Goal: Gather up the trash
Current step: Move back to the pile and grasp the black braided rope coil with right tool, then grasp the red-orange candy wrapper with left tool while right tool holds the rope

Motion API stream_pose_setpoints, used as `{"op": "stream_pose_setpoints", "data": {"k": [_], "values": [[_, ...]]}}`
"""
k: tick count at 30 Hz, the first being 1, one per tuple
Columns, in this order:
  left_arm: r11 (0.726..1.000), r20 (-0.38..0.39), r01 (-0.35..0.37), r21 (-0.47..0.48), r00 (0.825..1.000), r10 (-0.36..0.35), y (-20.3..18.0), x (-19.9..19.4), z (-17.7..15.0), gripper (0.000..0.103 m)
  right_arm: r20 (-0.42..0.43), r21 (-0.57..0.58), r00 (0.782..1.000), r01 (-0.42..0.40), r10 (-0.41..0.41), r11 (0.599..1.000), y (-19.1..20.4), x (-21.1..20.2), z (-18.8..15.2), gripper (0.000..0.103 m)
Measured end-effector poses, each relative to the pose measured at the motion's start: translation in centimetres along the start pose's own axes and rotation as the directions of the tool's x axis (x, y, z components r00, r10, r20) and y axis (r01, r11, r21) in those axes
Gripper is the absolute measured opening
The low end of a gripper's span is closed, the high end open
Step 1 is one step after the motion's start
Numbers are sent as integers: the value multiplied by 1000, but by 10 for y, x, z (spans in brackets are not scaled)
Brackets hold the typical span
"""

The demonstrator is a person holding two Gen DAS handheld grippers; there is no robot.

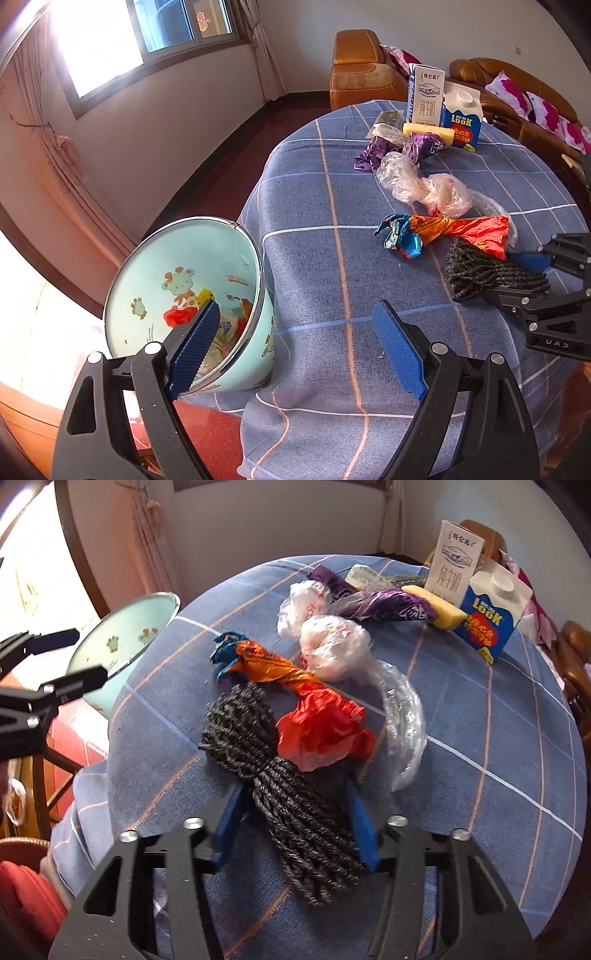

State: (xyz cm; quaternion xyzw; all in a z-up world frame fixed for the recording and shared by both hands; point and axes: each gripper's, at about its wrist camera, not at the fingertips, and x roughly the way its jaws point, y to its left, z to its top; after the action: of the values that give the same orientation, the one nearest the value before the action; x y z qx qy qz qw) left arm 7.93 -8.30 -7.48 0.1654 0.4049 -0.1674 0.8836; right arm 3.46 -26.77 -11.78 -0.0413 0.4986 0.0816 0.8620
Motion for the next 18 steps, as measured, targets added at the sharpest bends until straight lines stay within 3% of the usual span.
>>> {"op": "stream_pose_setpoints", "data": {"k": [3,9,14,18], "values": [[1000,4,11,15,1000,-11,-5,1,4,83,7,-33,1000,4,-3,999,1,-8,-3,24],[997,38,59,54,997,-61,-23,4,23,83,51,-30,998,-25,26,999,-18,-44,-15,23],[989,55,109,101,992,-115,-45,18,42,83,69,98,995,66,-73,993,-69,-66,-25,23],[979,53,155,136,985,-163,-65,35,56,83,71,262,984,141,-165,955,-120,-73,-36,23]]}}
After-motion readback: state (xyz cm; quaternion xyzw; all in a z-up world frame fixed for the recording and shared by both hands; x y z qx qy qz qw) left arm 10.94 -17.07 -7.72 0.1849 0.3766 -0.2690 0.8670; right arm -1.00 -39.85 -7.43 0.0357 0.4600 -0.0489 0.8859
